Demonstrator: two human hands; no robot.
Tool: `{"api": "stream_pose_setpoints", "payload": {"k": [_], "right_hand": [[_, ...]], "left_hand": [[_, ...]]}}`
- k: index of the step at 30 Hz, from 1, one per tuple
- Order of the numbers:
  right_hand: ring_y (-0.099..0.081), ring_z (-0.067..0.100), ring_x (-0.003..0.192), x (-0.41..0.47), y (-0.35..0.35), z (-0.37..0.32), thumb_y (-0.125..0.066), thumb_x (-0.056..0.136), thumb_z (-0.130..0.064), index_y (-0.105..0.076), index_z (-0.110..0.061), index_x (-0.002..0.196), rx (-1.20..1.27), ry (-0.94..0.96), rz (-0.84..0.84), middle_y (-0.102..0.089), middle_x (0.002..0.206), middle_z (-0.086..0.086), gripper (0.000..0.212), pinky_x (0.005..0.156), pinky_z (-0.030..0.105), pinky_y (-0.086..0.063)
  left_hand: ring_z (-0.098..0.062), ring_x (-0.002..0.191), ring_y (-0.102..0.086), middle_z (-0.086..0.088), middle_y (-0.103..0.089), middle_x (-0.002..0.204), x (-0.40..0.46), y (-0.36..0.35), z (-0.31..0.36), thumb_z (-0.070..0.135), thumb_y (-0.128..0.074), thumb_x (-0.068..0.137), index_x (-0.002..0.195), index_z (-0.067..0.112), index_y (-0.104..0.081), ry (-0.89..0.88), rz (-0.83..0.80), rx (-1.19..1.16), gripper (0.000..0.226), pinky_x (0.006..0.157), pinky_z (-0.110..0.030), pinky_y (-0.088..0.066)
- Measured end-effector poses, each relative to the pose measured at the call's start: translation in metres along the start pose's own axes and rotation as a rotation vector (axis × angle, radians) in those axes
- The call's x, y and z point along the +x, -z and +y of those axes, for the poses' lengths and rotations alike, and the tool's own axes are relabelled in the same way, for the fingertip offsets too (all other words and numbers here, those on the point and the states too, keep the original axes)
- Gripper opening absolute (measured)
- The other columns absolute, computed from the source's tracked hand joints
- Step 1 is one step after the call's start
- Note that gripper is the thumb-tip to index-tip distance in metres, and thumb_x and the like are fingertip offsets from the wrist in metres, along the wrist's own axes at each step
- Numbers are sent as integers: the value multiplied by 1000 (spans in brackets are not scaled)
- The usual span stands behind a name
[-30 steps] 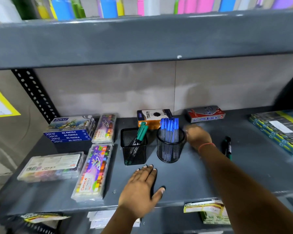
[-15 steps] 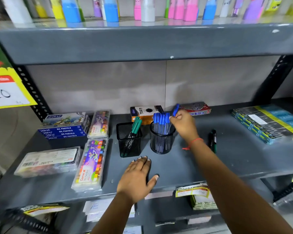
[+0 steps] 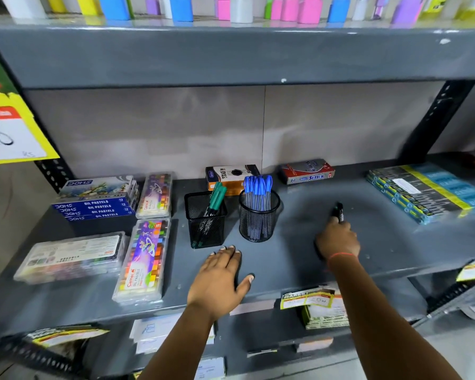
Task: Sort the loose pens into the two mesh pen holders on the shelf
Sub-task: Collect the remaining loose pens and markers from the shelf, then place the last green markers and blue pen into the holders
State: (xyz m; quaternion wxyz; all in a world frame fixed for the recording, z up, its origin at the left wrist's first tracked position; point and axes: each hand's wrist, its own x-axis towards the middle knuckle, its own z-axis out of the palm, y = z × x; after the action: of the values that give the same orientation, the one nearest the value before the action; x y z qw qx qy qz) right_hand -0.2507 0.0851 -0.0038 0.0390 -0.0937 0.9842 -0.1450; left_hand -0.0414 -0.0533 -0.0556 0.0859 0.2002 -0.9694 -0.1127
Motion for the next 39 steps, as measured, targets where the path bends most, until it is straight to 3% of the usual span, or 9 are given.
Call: {"api": "stream_pose_setpoints", "payload": {"k": [8, 12, 16, 18, 24, 29, 32, 35, 39], "right_hand": [[-55, 46, 113, -20, 18, -13, -43, 90, -7, -39, -1, 121, 162, 15, 0, -51, 126, 29, 32, 92, 46, -47], [-56, 46, 106, -23, 70, -39, -50, 85, -5, -52, 4, 111, 473, 112, 265, -54, 119, 30, 27, 87, 41, -45], [-60, -11, 62, -37, 115, -82, -60, 79, 1, -58, -2, 100, 934, 341, 439, -60, 69, 4, 21, 56, 4, -40], [-54, -6, 48, -46, 117, -104, -62, 79, -1, -50, -15, 95, 1060, 423, 338, -52, 61, -3, 25, 47, 2, -38], [-57, 28, 64, -64, 76, -152, -61, 79, -2, -46, -10, 109, 667, 593, 43, -52, 64, 0, 34, 59, 27, -44], [-63, 39, 93, -68, 44, -162, -59, 83, -8, -45, -8, 119, 560, 624, -81, -66, 101, 22, 38, 84, 44, -54], [-64, 28, 87, -53, 40, -146, -57, 87, -13, -51, -11, 121, 718, 501, -88, -70, 99, 20, 35, 85, 37, -54], [-63, 31, 88, -20, 45, -102, -52, 86, -8, -60, -5, 107, 703, 233, 156, -68, 104, 24, 23, 77, 31, -49], [-47, 44, 121, 12, 30, -22, -45, 91, -7, -49, 5, 123, 216, -21, 75, -50, 129, 30, 35, 101, 44, -41]], "left_hand": [[-18, 139, -15, -3, -21, 153, 1, 1, -1, 56, -29, 90, 141, 19, -21, 1, -6, -16, 63, 112, -28, 0], [-18, 139, -17, -4, -23, 153, 2, 3, -3, 56, -32, 90, 140, 19, -24, -10, -19, -23, 63, 113, -28, -3], [-18, 138, -20, -2, -25, 152, -4, 6, -11, 56, -32, 90, 140, 20, -24, 3, 7, -3, 63, 112, -26, -5], [-18, 138, -20, -2, -25, 152, -7, 6, -13, 57, -31, 90, 140, 20, -24, 14, 19, -1, 63, 111, -25, -3], [-18, 138, -21, -4, -26, 151, -6, 4, -13, 56, -32, 90, 140, 19, -25, 15, 27, -6, 63, 112, -26, -4], [-19, 137, -22, -4, -27, 151, -5, 4, -14, 54, -34, 89, 139, 18, -27, 13, 32, -13, 62, 113, -28, -7], [-19, 137, -22, -4, -28, 151, -6, 4, -14, 56, -32, 89, 139, 19, -26, 13, 30, -13, 63, 113, -28, -7], [-19, 137, -22, -4, -27, 151, -6, 4, -14, 57, -30, 89, 140, 20, -25, 13, 21, -9, 63, 112, -28, -7], [-20, 137, -23, -4, -28, 151, -5, 4, -14, 57, -31, 89, 140, 19, -25, 9, 21, -12, 63, 112, -29, -8]]}}
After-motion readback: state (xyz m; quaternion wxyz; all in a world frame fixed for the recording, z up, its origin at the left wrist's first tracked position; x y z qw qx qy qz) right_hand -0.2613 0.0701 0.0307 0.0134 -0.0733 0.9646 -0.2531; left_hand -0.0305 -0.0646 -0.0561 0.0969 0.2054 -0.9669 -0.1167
